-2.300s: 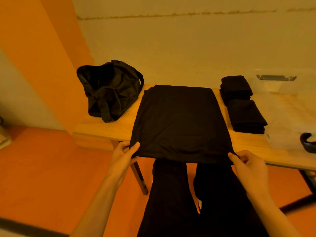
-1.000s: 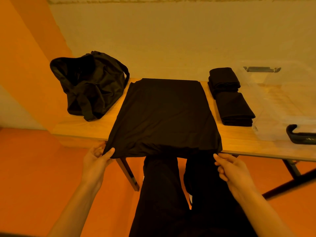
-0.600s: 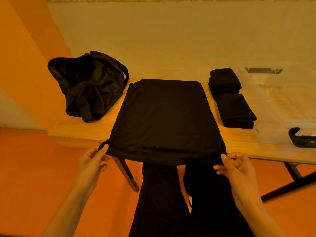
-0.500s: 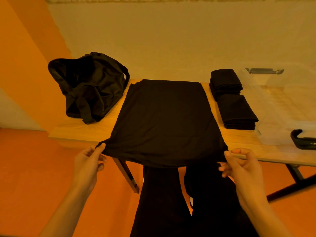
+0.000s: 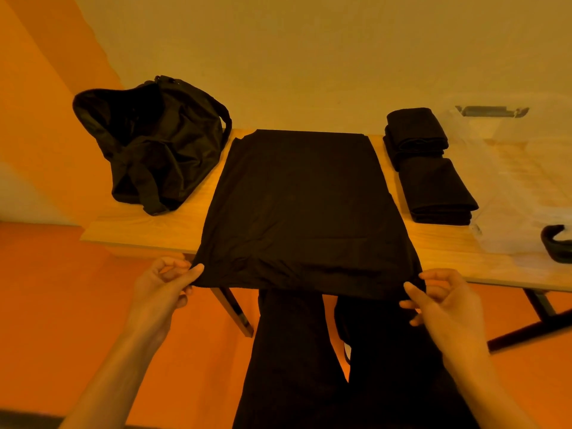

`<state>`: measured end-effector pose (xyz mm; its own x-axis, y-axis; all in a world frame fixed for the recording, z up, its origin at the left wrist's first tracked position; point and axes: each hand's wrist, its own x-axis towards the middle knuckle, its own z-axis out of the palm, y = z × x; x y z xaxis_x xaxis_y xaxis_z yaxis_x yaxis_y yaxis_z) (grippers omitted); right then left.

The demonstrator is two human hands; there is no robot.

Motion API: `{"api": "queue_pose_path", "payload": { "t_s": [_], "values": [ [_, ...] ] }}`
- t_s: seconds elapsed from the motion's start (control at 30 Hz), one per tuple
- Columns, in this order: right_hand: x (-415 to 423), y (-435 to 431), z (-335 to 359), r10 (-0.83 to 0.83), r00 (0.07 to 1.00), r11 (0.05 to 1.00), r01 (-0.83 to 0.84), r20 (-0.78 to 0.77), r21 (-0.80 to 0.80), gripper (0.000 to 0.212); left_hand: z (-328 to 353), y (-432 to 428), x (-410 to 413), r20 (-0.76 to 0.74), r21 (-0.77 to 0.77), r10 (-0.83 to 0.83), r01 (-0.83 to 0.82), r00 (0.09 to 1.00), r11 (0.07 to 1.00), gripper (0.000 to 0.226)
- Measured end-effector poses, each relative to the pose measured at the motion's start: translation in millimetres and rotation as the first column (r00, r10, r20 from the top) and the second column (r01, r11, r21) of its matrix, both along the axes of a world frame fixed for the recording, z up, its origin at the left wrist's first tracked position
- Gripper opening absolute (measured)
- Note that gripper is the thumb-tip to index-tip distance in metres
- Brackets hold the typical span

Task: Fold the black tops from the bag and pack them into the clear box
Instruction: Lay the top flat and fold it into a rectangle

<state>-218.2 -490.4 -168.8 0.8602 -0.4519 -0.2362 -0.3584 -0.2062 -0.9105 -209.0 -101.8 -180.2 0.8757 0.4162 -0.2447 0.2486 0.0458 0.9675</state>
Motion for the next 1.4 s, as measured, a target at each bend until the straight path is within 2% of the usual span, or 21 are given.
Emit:
{"api": "queue_pose_path", "payload": {
  "t_s": [0.07,0.13,0.2,0.27,0.37,0.5,0.6,0.73,0.83,0.93,1.0,1.13,1.27,1.4],
  "values": [
    [0,-6,-3,0.004,1.0,1.0,-0.004,-0.031,-0.003,0.024,0,1,-2,-0.019,0.069,-0.037,0.038,0.999,0.997,0.015],
    [-1,-11,-4,0.019,0.998,1.0,-0.018,-0.063,0.014,0.015,1,1,-4,-0.04,0.122,-0.045,0.05,0.998,0.991,0.012],
    [-4,-13,-2,0.013,0.997,0.999,-0.011,-0.071,0.034,0.009,3,0,-6,-0.043,0.144,-0.041,0.046,0.998,0.989,0.019],
    [-7,-14,1,-0.024,0.998,0.996,0.03,-0.066,0.085,0.007,5,-1,-7,-0.027,0.133,-0.034,0.037,0.999,0.99,0.027],
    [-7,-15,3,-0.094,0.99,0.963,0.117,-0.104,0.241,0.01,7,0,-8,-0.005,0.071,-0.024,0.024,1.0,0.997,0.027],
    [-6,-19,3,-0.131,0.983,0.96,0.159,-0.13,0.23,0.01,10,5,-11,-0.004,0.021,-0.009,0.009,1.0,1.0,0.025],
    [-8,-16,12,-0.087,0.986,0.968,0.118,-0.146,0.223,0.007,14,4,-15,-0.015,0.027,-0.053,0.053,0.999,0.998,0.019],
    [7,-4,44,0.063,0.992,0.977,-0.039,-0.109,0.211,0.013,40,-4,4,-0.03,0.009,-0.137,0.137,0.99,0.991,0.016],
    [67,2,93,0.105,0.994,0.969,-0.093,-0.038,0.227,0.011,89,-2,62,-0.011,-0.037,-0.181,0.181,0.983,0.983,0.031],
    [161,2,152,0.101,0.995,0.95,-0.099,0.006,0.295,0.011,151,-3,145,-0.019,0.022,-0.193,0.193,0.981,0.981,0.027],
    [228,2,193,0.085,0.992,0.939,-0.11,0.09,0.325,0.014,196,-10,209,0.025,0.026,-0.189,0.188,0.982,0.982,0.021],
    [330,-8,295,0.026,0.956,0.936,-0.125,0.291,0.328,0.015,304,-18,313,0.245,-0.156,-0.136,0.178,0.96,0.972,0.016],
    [368,-28,405,-0.024,0.867,0.908,-0.189,0.499,0.374,0.024,407,-7,351,0.518,-0.152,-0.109,0.217,0.848,0.964,0.013],
    [361,-36,468,-0.076,0.77,0.884,-0.241,0.633,0.4,0.016,465,5,349,0.638,-0.138,-0.066,0.199,0.767,0.97,0.009]
  ]
}}
